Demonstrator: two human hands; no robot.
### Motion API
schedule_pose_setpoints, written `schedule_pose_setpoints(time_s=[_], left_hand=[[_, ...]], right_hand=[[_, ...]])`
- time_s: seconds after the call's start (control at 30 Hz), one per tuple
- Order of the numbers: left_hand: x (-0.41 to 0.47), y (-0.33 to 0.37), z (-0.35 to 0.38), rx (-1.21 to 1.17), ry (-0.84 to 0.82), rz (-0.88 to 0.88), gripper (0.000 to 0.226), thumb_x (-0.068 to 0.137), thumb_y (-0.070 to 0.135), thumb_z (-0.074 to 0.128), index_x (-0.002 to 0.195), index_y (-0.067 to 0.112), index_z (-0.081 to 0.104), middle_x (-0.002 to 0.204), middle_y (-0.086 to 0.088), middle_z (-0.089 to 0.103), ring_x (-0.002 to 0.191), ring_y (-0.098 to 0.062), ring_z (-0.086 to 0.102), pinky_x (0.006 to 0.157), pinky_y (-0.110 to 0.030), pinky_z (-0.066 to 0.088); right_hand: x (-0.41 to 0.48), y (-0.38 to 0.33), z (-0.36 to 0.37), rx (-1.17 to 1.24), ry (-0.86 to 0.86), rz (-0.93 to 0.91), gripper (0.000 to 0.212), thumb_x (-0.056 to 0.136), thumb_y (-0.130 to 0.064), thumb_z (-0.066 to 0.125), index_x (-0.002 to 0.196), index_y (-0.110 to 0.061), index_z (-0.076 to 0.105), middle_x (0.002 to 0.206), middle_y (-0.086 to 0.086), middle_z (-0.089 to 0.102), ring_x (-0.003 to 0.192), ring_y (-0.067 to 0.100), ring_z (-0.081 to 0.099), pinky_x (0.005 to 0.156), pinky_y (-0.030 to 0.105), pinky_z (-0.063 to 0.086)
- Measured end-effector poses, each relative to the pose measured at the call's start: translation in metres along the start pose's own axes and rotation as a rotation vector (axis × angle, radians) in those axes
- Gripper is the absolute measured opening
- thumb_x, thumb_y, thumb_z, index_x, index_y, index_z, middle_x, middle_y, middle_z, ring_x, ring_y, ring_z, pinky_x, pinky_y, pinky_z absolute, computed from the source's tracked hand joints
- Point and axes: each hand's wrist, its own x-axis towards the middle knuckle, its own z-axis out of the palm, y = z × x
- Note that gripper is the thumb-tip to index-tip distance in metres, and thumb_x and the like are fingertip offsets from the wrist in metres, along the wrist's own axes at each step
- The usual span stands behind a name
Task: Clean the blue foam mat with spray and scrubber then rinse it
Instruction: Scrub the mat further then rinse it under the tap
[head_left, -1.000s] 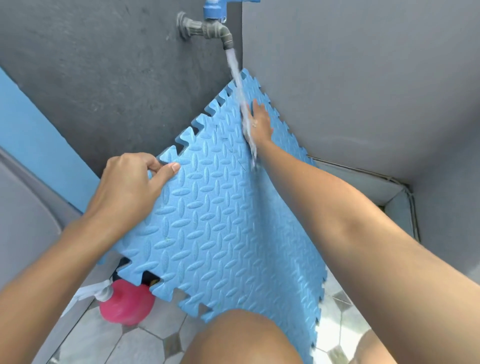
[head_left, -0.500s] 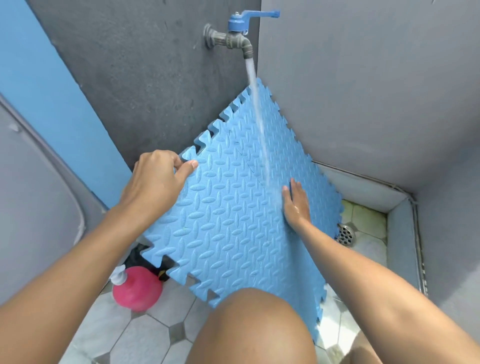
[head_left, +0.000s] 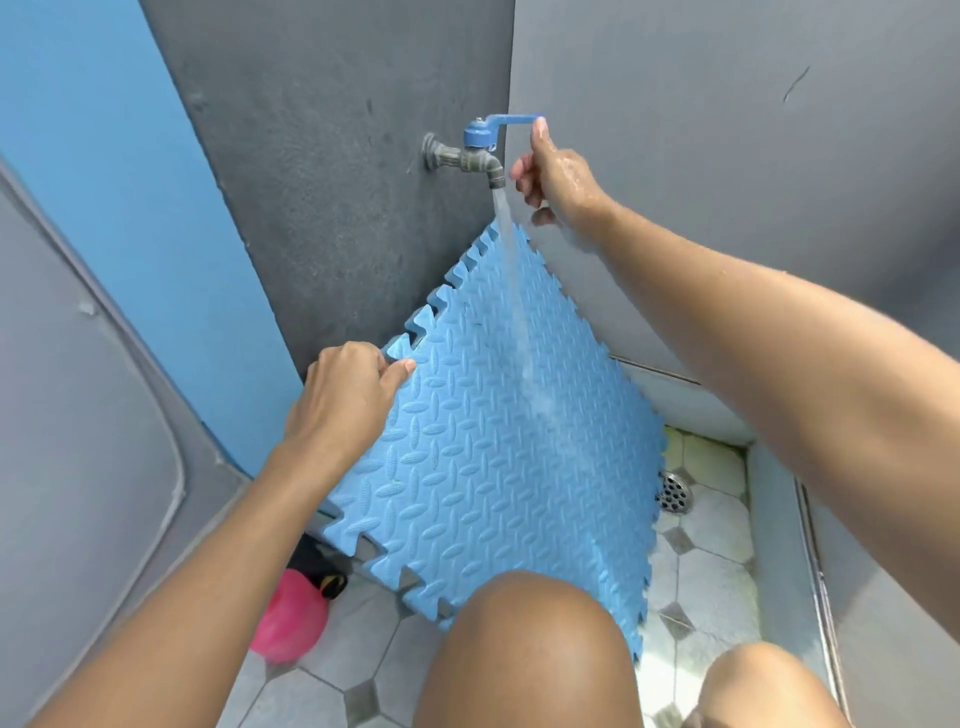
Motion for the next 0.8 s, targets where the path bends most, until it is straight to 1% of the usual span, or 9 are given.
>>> schedule_pose_setpoints(time_s=[0.2,0.33,0.4,0.5,0.6,0.67,0.7,0.73,0.8], left_hand=[[0.004,-0.006,0.002,0.019,-0.006,0.068,0.053,0.101,0.047,0.058,0.085,-0.002,0.069,0.071,-0.014,0.067,0.078,-0.037,0.063,0.074,-0.051,0.056],[0.006,-0.005,0.003,0.002,-0.026,0.050,0.045,0.100,0.049,0.059,0.091,0.007,0.073,0.081,-0.008,0.073,0.088,-0.036,0.065,0.074,-0.042,0.051],[0.004,-0.002,0.003,-0.031,-0.050,0.018,0.042,0.099,0.049,0.061,0.095,0.009,0.075,0.090,-0.007,0.076,0.093,-0.034,0.066,0.076,-0.040,0.048],[-0.002,0.015,-0.003,-0.089,-0.109,-0.042,0.040,0.097,0.047,0.065,0.091,0.008,0.075,0.087,-0.007,0.076,0.086,-0.031,0.068,0.074,-0.039,0.049],[-0.010,0.047,-0.027,-0.117,-0.171,-0.045,0.038,0.098,0.043,0.066,0.085,0.008,0.071,0.085,-0.007,0.075,0.080,-0.032,0.068,0.069,-0.037,0.045],[-0.017,0.070,-0.050,-0.106,-0.265,-0.001,0.036,0.098,0.040,0.066,0.083,0.007,0.067,0.085,-0.010,0.073,0.079,-0.038,0.067,0.069,-0.042,0.050],[-0.023,0.080,-0.065,-0.106,-0.303,0.038,0.036,0.099,0.039,0.065,0.082,0.007,0.066,0.083,-0.011,0.071,0.076,-0.040,0.067,0.067,-0.044,0.052],[-0.029,0.089,-0.083,-0.102,-0.333,0.080,0.037,0.098,0.039,0.064,0.080,0.007,0.064,0.079,-0.012,0.069,0.072,-0.040,0.067,0.064,-0.045,0.053],[-0.040,0.111,-0.122,-0.046,-0.339,0.164,0.039,0.096,0.041,0.062,0.076,0.007,0.062,0.072,-0.011,0.065,0.061,-0.039,0.065,0.053,-0.041,0.053]], right_hand=[[0.020,-0.016,0.009,0.043,0.050,-0.076,0.051,0.106,-0.049,0.027,0.061,-0.024,0.025,0.057,-0.006,0.025,0.049,0.012,0.021,0.048,0.025,0.019],[0.043,-0.023,0.002,0.042,-0.094,-0.002,0.050,0.105,-0.048,0.029,0.060,-0.026,0.032,0.059,-0.008,0.031,0.055,0.014,0.022,0.049,0.025,0.019],[0.053,-0.030,-0.003,-0.072,-0.213,0.050,0.050,0.103,-0.050,0.029,0.060,-0.026,0.037,0.063,-0.007,0.036,0.059,0.015,0.025,0.052,0.027,0.021],[0.055,-0.046,-0.015,-0.300,-0.359,0.147,0.050,0.101,-0.056,0.029,0.063,-0.026,0.042,0.067,-0.006,0.042,0.060,0.014,0.034,0.054,0.026,0.031],[0.044,-0.073,-0.038,-0.457,-0.412,0.170,0.041,0.102,-0.048,0.036,0.086,-0.020,0.062,0.080,-0.002,0.054,0.071,0.016,0.048,0.063,0.029,0.044],[0.026,-0.089,-0.062,-0.483,-0.401,0.199,0.026,0.099,-0.014,0.043,0.113,-0.008,0.064,0.093,0.000,0.060,0.083,0.017,0.055,0.063,0.025,0.047],[0.012,-0.096,-0.074,-0.559,-0.421,0.185,0.038,0.092,0.000,0.041,0.123,-0.008,0.061,0.103,0.001,0.061,0.096,0.019,0.057,0.070,0.023,0.048],[-0.001,-0.102,-0.085,-0.699,-0.491,0.154,0.055,0.085,0.006,0.039,0.132,-0.016,0.058,0.115,0.001,0.060,0.114,0.021,0.054,0.085,0.025,0.047],[-0.029,-0.121,-0.108,-1.059,-0.736,0.132,0.071,0.080,0.003,0.046,0.140,-0.034,0.050,0.139,-0.008,0.051,0.142,0.024,0.031,0.114,0.054,0.027]])
